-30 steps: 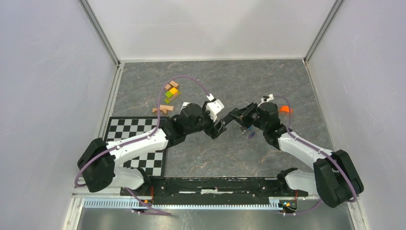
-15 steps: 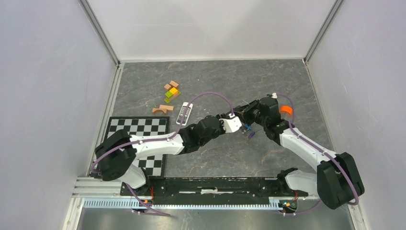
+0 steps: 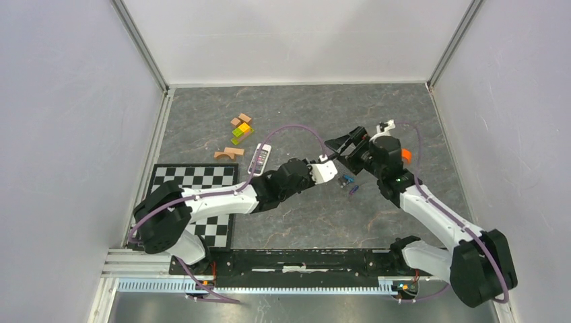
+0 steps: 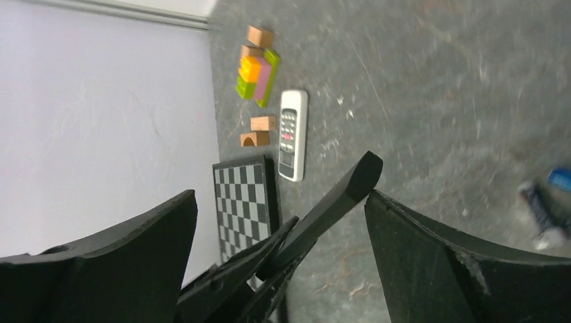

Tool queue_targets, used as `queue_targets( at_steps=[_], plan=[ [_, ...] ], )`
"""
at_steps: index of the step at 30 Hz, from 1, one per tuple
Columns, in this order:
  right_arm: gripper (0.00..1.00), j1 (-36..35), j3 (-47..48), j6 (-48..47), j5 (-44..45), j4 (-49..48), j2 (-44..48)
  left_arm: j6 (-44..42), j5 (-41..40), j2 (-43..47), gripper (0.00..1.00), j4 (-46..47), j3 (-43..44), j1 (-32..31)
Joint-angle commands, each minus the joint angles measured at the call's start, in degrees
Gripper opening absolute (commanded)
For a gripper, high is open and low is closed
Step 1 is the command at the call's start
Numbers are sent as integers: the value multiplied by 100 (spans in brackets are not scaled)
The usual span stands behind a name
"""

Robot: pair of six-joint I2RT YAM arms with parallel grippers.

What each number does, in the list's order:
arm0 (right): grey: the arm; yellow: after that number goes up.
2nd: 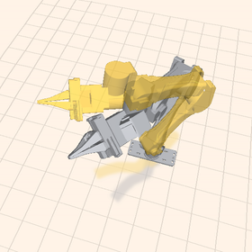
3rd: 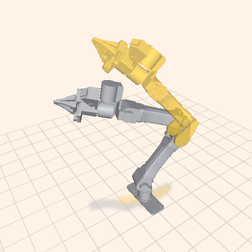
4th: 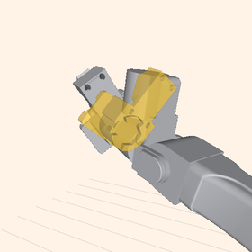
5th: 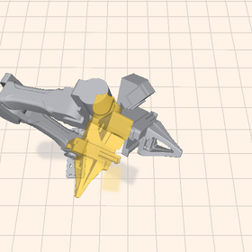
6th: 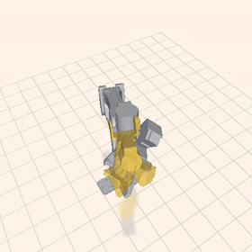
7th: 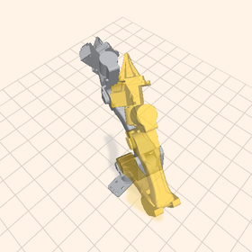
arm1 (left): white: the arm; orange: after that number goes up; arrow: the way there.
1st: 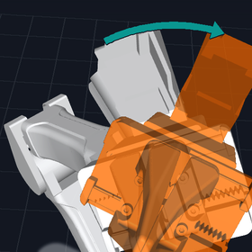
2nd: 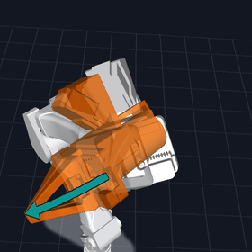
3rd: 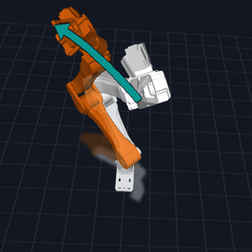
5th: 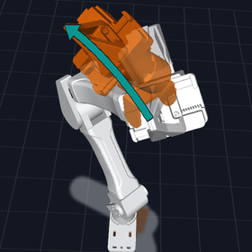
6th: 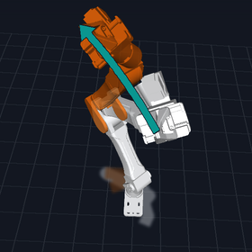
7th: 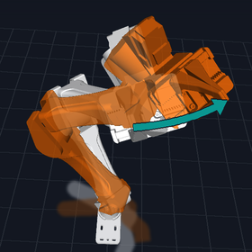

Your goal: Load the batteries into the remote control

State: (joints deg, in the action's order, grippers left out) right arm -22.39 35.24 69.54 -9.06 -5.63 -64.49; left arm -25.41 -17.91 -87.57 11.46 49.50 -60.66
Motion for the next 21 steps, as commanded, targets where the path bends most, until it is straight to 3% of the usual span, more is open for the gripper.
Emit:
queue_targets(
  at_steps=[1,4,10,17,21],
  plan=[
    [98,466,-355,-1744,-517,-1319,606,1289,1222,388,2,-634,317,348],
    [98,831,-560,-2711,-1451,-1900,871,1787,1828,700,2,-848,253,603],
    [98,879,-325,-4328,-3710,-2437,1091,2760,4176,1154,2,-1504,523,1601],
    [98,871,-102,-4299,-4543,-2969,1055,2612,5530,1889,2,-2232,966,2005],
    [97,789,12,-3658,-5084,-3623,822,2295,5685,2024,6,-2901,1345,2023]
  ],
)
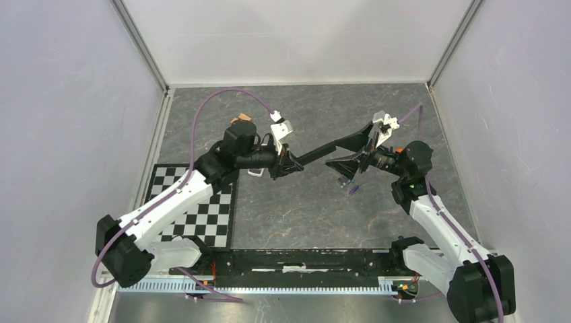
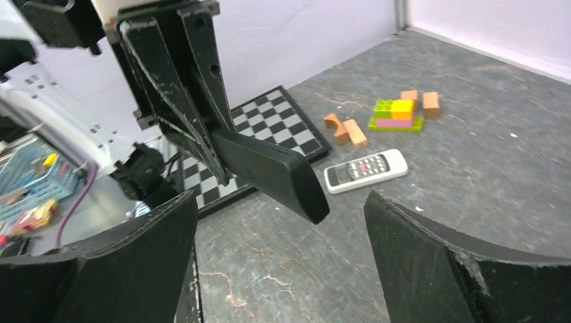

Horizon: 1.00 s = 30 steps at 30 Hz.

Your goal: Load the batteries into the remote control

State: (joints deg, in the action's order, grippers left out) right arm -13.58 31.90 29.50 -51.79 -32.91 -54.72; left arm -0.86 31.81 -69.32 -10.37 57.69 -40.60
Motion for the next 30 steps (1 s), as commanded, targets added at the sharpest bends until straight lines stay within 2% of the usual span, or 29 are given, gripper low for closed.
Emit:
queue_targets(
  at_steps=[1,8,11,18,26,30],
  plan=[
    [96,-131,380,413,-855,-953,-164,-170,712,204,6,-819,636,33],
    [86,-655,795,-134,-883,-442,-86,25,1428,103,2,-1159,1057,179],
    [76,-697,919,-146,-878,-373,-153,24,1628,117,2,-1195,1071,223],
    [46,-711,1059,34,-916,-335,-344,-215,1875,43,4,-1708,1306,270],
    [46,-812,1056,232,-1205,-483,-462,-394,1981,74,5,-1980,1368,289],
    [37,-830,951,805,-1407,-1175,-533,-431,2042,75,3,-1997,1377,285]
  ],
)
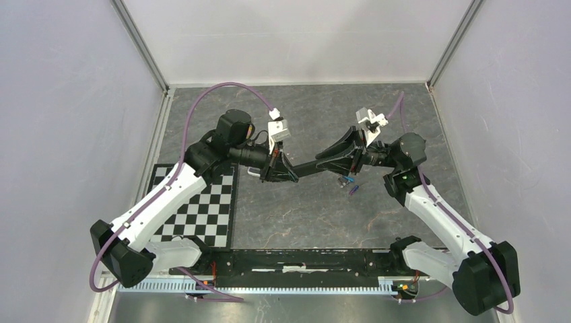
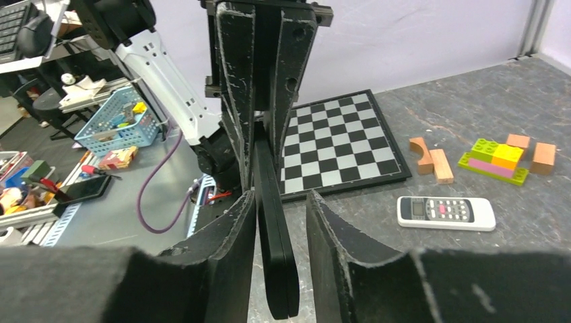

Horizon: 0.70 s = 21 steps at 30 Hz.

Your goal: Load the batteries into the remote control

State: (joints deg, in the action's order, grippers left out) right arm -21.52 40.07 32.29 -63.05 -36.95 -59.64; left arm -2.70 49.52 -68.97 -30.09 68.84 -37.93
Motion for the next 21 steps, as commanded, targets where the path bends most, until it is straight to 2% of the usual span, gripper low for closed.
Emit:
queue_targets(
  at_steps=[1,3,5,6,10,14,21],
  plan=[
    [37,-54,101,674,-366,-1003,-63,-245,305,25,3,-24,282,22],
    [39,-66,-7,1008,-499,-1464,-104,-253,330,47,3,-24,297,23],
    [47,-77,-123,1211,-545,-1806,-99,-270,347,71,3,-24,306,23],
    [51,-87,-146,1217,-559,-1841,-92,-274,360,82,3,-24,300,23],
    [57,-96,-132,1121,-546,-1676,-127,-278,349,120,2,-24,288,22],
    [57,-128,-41,769,-481,-1138,-175,-295,359,181,2,-24,288,22],
    [48,-176,79,254,-386,-392,-212,-310,313,216,2,-17,290,17]
  ],
)
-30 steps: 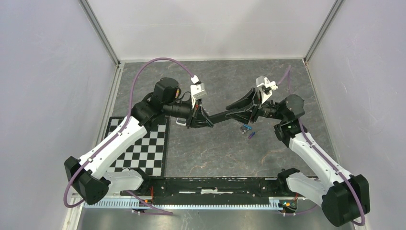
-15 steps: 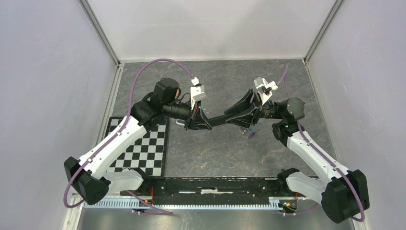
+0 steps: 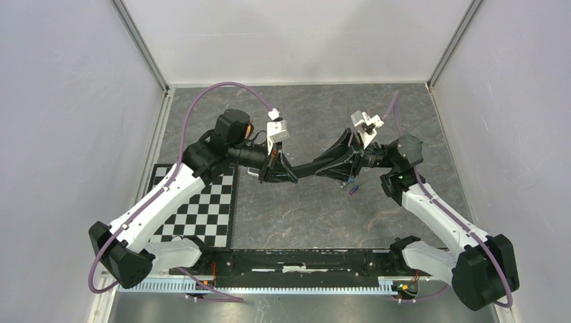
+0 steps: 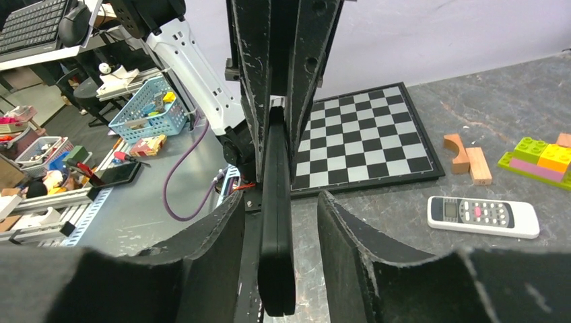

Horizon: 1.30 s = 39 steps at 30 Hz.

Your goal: Load the batteries into the remote control

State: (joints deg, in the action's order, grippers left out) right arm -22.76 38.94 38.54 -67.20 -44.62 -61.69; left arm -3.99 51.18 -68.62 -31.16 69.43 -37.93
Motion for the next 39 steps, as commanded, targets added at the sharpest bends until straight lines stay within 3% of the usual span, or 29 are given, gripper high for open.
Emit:
queue_targets(
  at_steps=[1,5,8,12,15,16,21,25,28,34,36,39],
  plan=[
    [46,-54,200,-385,37,385,-1,-170,152,178,2,100,225,16],
    [29,-79,228,-377,48,378,6,-109,114,199,3,175,187,18],
    [13,-74,261,-312,118,333,12,29,-35,251,12,348,119,20],
    [1,-79,263,-124,229,191,4,337,-459,461,48,861,-135,22],
    [0,-79,238,168,323,-108,-7,903,-920,670,91,1527,-453,18],
    [0,-72,216,320,343,-304,-9,1115,-1127,744,99,1791,-560,18],
    [0,-77,106,1207,782,-1381,-62,2169,-2487,958,100,3003,-1070,73],
    [0,-78,98,1804,1557,-1965,-131,3113,-2968,1064,100,3979,-1399,108],
    [0,-91,139,2053,2208,-1954,-157,3787,-2843,1025,100,4841,-1583,111],
    [0,-253,-15,2323,3667,-1306,-82,5501,-2589,593,99,7468,-2202,102],
    [0,-348,-149,2473,4089,-1227,-51,6010,-2730,374,96,8401,-2428,94],
    [0,-475,-299,2710,4434,-1238,-64,6404,-2826,14,87,9022,-2457,88]
  ],
)
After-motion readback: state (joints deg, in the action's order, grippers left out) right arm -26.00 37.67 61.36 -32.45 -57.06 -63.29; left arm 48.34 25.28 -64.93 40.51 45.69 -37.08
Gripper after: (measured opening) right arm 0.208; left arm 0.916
